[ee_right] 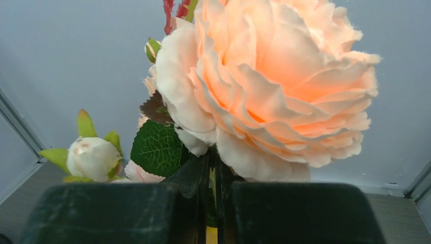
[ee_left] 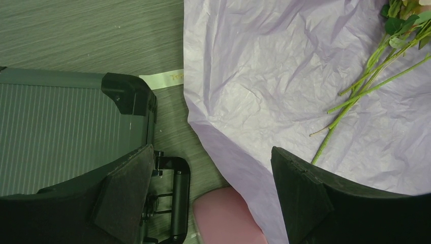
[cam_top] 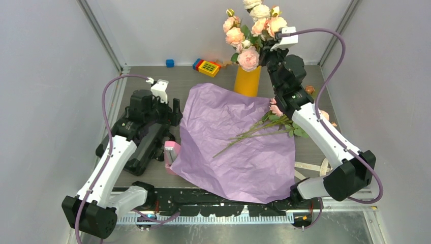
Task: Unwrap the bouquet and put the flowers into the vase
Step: Insert the fake flower into the vase.
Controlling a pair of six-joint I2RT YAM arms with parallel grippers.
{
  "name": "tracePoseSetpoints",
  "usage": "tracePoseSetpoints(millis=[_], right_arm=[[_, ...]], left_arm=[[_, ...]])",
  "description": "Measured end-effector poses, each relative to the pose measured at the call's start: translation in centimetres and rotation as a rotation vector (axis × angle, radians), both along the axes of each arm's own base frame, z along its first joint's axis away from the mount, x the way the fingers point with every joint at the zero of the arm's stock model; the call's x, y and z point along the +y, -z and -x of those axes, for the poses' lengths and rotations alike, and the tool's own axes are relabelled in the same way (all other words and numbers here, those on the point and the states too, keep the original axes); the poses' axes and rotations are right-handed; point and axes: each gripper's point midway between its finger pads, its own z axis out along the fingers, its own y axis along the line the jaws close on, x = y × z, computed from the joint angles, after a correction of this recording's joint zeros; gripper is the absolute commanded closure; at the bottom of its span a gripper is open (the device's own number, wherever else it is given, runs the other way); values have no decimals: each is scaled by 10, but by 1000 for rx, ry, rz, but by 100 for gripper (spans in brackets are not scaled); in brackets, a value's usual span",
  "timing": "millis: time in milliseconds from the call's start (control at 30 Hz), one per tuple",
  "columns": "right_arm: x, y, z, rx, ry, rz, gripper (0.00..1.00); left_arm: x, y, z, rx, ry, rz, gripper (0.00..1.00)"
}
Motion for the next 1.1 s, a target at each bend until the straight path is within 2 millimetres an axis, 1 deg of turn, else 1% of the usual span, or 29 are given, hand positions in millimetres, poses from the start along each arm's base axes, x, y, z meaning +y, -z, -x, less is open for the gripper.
tracePoseSetpoints(millis=[200,600,733,967,1033,1100], right_arm=[[1,24,-5,76,9,26,100],[7,58,-15,157,3,27,100],[8,66,-16,176,-1,14,94],[9,68,-16,176,-5,-9,82],[9,73,-16,186,-5,-9,79],[10,82,-16,207,-4,-2,75]], left_arm=[[-1,0,0,-2,3,3,12],[-1,1,0,0,4,3,12],[-1,1,0,0,3,3,12],[-1,1,0,-1,3,3,12],[-1,1,0,-1,3,3,12],[-1,1,0,-1,4,3,12]])
